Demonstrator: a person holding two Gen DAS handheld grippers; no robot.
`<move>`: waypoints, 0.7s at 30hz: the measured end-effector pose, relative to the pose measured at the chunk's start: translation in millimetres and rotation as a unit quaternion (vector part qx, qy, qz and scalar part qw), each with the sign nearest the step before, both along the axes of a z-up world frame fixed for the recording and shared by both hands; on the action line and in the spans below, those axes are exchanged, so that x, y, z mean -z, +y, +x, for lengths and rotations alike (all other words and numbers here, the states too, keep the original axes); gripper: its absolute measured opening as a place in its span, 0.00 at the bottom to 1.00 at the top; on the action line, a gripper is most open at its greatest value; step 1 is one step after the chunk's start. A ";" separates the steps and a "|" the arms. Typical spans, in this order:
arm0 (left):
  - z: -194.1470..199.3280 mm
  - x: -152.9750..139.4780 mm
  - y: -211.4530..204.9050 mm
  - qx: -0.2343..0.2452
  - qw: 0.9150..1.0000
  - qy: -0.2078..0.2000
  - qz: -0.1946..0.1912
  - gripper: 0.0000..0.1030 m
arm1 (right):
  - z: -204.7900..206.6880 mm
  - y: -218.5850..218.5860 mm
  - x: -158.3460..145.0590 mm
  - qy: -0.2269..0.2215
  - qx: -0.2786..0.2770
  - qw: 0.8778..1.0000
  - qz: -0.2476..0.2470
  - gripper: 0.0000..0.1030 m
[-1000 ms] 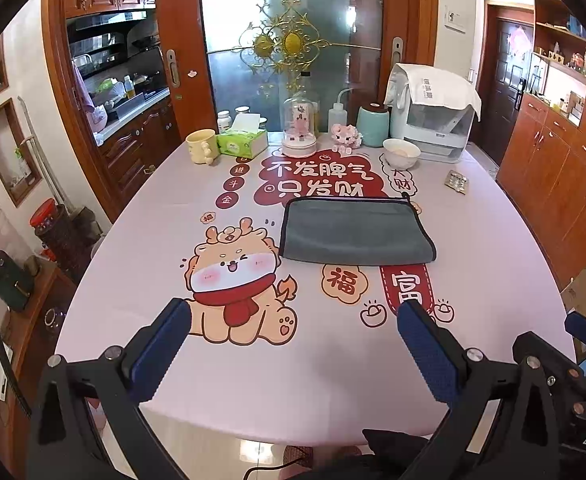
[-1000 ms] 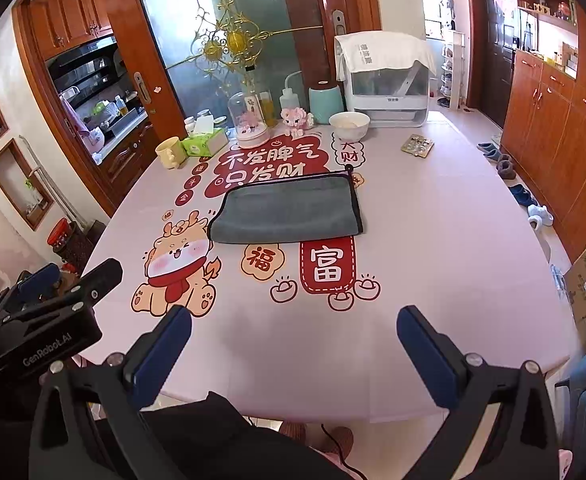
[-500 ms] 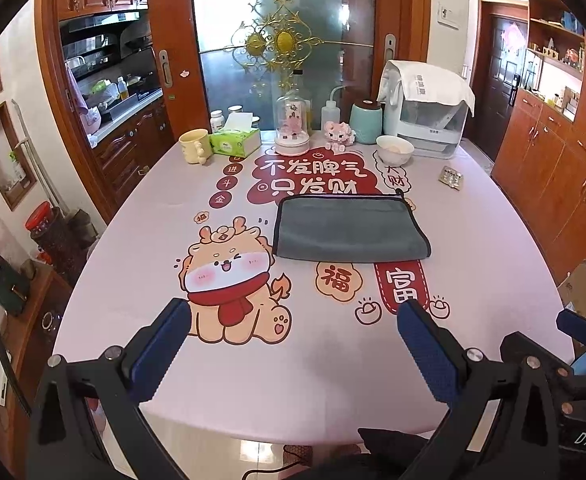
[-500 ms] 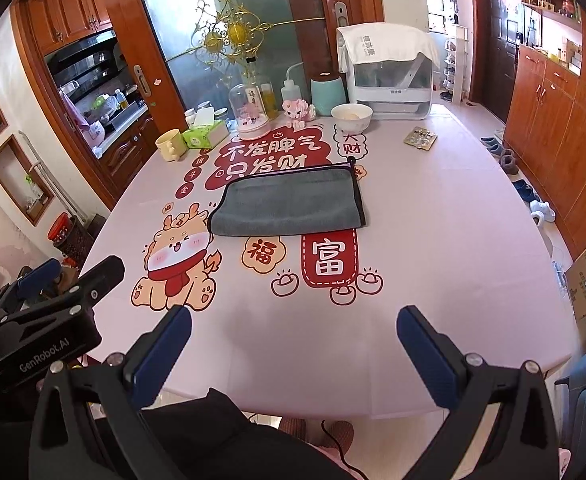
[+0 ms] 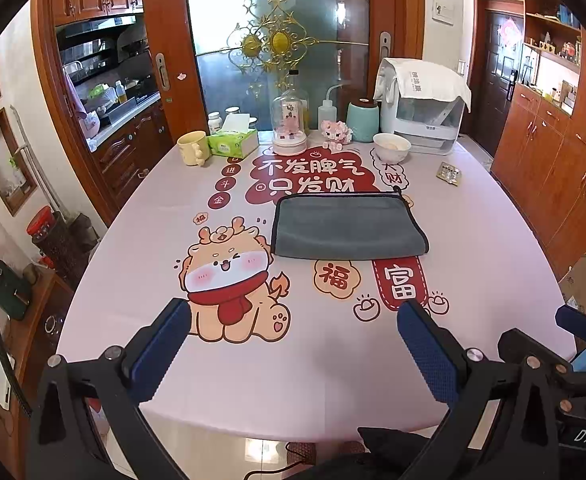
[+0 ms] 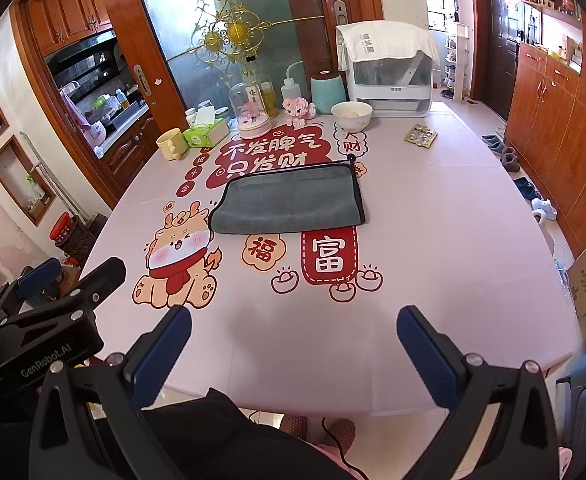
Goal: Fold towel
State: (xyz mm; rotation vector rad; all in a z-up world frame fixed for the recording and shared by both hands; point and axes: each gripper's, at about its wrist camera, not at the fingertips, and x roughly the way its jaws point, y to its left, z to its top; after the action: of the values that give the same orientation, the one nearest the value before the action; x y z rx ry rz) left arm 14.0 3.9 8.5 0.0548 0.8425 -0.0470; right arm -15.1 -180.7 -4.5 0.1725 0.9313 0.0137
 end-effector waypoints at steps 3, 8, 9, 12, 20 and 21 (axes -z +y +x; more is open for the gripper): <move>-0.7 -0.1 -0.4 0.000 1.000 0.000 -0.001 0.99 | -0.4 0.9 0.4 0.000 0.000 1.000 0.000 1.00; -0.5 -0.1 -0.3 0.000 1.000 0.000 0.000 0.99 | 0.1 -0.1 -0.2 0.000 0.000 1.000 0.000 1.00; -0.7 0.1 -0.6 0.000 1.000 0.000 0.000 0.99 | 0.1 -0.1 -0.3 0.000 0.000 1.000 0.000 1.00; 0.0 0.2 0.0 0.000 1.000 0.000 0.000 1.00 | -0.2 0.6 0.3 0.000 0.000 1.000 0.000 1.00; -0.5 0.5 -0.7 0.001 1.000 0.001 0.000 0.99 | 0.4 -0.2 -0.4 0.001 0.001 1.000 0.000 1.00; -0.1 0.4 -0.5 0.001 1.000 0.000 0.000 0.99 | 0.6 -0.3 -0.5 0.001 0.001 1.000 0.000 1.00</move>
State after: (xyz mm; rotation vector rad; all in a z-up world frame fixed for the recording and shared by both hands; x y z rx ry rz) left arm 13.9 3.3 8.1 0.0560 0.8434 -0.0481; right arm -14.5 -180.9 -4.0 0.1741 0.9334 0.0124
